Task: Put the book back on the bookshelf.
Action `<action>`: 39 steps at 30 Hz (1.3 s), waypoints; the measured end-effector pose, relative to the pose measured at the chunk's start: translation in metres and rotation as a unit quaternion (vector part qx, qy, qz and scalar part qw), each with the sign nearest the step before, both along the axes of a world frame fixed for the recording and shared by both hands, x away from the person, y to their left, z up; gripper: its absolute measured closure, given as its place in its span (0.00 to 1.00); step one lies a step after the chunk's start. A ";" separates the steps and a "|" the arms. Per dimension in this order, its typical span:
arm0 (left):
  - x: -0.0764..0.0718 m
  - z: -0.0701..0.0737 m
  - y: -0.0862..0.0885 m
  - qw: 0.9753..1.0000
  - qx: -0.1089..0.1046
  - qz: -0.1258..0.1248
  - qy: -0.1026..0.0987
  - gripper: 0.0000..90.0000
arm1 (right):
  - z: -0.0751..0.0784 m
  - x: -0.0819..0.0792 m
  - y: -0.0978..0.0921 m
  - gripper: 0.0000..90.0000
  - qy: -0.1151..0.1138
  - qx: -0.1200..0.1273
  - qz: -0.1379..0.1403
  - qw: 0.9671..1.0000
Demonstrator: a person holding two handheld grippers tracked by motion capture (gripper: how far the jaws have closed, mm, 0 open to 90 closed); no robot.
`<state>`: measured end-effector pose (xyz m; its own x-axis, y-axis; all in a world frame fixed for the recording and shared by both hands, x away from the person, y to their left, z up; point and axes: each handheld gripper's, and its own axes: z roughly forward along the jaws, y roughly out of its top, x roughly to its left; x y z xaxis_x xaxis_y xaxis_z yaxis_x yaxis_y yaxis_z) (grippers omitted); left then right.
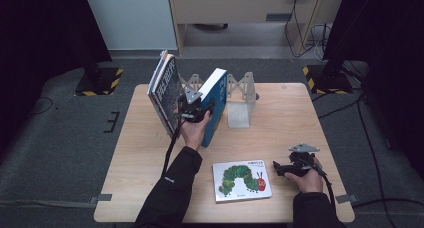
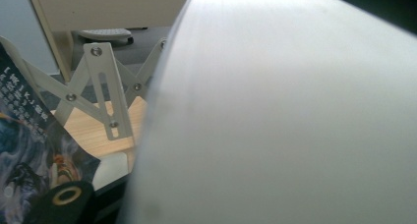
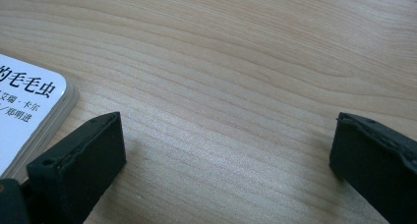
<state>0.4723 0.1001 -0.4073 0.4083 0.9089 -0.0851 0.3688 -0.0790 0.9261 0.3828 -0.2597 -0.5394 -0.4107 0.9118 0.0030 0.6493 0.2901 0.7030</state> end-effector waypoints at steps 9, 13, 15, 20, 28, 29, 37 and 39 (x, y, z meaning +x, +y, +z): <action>-0.010 -0.003 -0.001 1.000 0.012 0.022 -0.017 0.65 | 0.000 0.000 0.000 0.00 0.001 0.000 -0.001 1.000; -0.013 -0.008 0.002 1.000 0.006 0.023 -0.018 0.64 | 0.000 0.000 0.000 0.00 0.000 0.000 -0.001 1.000; -0.014 -0.012 0.003 1.000 0.002 0.023 -0.015 0.62 | 0.000 0.000 0.000 0.00 0.000 -0.001 -0.001 1.000; -0.013 -0.017 0.003 1.000 -0.002 0.027 -0.013 0.64 | 0.000 0.000 0.001 0.00 0.000 0.000 -0.002 1.000; -0.006 -0.018 0.003 0.998 -0.001 0.052 -0.020 0.66 | 0.000 0.001 0.001 0.00 -0.001 -0.001 -0.003 1.000; -0.006 -0.018 0.003 0.998 -0.001 0.052 -0.020 0.66 | 0.000 0.001 0.001 0.00 -0.001 -0.001 -0.003 1.000; 0.003 -0.018 -0.004 0.999 -0.008 0.049 -0.019 0.66 | 0.000 0.001 0.001 0.00 -0.001 0.000 -0.003 1.000; 0.008 -0.018 -0.009 0.998 -0.004 0.058 -0.018 0.66 | 0.000 0.001 0.001 0.00 -0.002 -0.001 -0.003 1.000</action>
<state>0.4801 0.0916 -0.4249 0.3042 0.9493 -0.0797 0.3414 -0.0305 0.9394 0.3840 -0.2584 -0.5396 -0.4059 0.9139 0.0003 0.6484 0.2878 0.7048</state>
